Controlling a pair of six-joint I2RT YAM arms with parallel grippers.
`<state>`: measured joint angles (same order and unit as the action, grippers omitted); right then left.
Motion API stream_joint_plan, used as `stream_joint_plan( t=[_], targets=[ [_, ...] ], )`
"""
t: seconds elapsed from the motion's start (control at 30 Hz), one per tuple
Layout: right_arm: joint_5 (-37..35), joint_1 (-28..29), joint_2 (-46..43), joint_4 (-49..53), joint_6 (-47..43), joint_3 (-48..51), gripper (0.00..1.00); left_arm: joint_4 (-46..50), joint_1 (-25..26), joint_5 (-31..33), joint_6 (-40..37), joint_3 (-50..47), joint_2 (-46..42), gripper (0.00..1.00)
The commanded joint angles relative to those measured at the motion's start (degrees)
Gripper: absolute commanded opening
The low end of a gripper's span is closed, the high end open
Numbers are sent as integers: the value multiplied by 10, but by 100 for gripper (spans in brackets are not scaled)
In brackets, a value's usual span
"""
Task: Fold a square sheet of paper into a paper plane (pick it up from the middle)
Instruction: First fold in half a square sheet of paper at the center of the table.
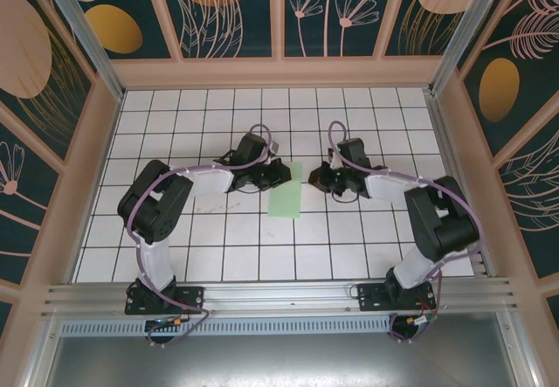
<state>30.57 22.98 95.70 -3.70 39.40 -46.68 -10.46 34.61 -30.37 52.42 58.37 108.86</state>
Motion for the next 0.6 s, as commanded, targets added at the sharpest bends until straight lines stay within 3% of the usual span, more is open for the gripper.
stream_joint_plan(
  t=[0.0, 0.27, 0.57],
  targets=[
    [27, 7, 51, -27, -22, -49, 0, -6, -1, 4, 19, -42, -12, 4],
    [43, 22, 145, -18, -40, -124, 0, 36, -1, 12, 7, -45, 6, 0],
    [21, 5, 192, -10, -52, -141, 0, 113, 0, 46, -8, -48, 27, 0]
  ],
)
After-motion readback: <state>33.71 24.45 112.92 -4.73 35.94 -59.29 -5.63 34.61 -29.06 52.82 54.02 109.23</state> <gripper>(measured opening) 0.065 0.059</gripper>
